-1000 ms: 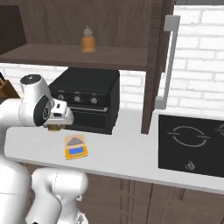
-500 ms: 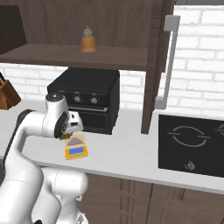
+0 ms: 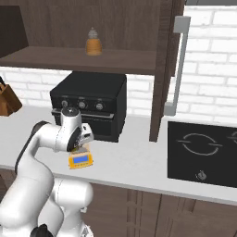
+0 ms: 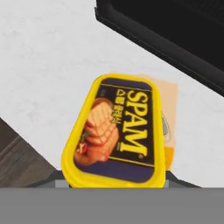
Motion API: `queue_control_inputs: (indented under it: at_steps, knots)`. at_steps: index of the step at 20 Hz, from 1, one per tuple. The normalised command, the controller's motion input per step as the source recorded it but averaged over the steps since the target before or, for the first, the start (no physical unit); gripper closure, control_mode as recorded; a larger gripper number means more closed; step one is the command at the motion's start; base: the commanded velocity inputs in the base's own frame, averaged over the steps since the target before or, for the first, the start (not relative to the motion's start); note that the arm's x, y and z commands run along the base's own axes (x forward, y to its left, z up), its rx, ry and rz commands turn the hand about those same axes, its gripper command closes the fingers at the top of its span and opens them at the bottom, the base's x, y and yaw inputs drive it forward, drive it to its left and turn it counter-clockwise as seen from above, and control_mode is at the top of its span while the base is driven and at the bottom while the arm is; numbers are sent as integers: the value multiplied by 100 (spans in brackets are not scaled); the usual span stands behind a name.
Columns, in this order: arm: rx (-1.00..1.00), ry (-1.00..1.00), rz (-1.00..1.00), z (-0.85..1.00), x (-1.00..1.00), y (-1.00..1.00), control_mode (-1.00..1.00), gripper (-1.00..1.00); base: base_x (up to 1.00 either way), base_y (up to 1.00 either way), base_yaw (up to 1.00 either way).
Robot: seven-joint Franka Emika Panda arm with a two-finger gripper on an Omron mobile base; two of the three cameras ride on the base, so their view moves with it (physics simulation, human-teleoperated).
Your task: Pick the canned food and place it on the digital scale for weighing, and close the cabinet.
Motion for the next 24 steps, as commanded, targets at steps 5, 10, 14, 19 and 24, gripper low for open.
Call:
queue_control_inputs:
  at_steps: [5, 10, 14, 19, 24]
  knots:
    - [1, -4, 35, -1, 2, -35, -100, 100, 0, 0, 0]
    - [0, -2, 23, -14, 30, -4, -100, 100, 0, 0, 0]
    - [8, -1, 8, -13, 44, 0, -100, 100, 0, 0, 0]
    - [7, -1, 5, -26, 34, 18, -100, 100, 0, 0, 0]
    - [1, 0, 3, -31, 39, 14, -100, 100, 0, 0, 0]
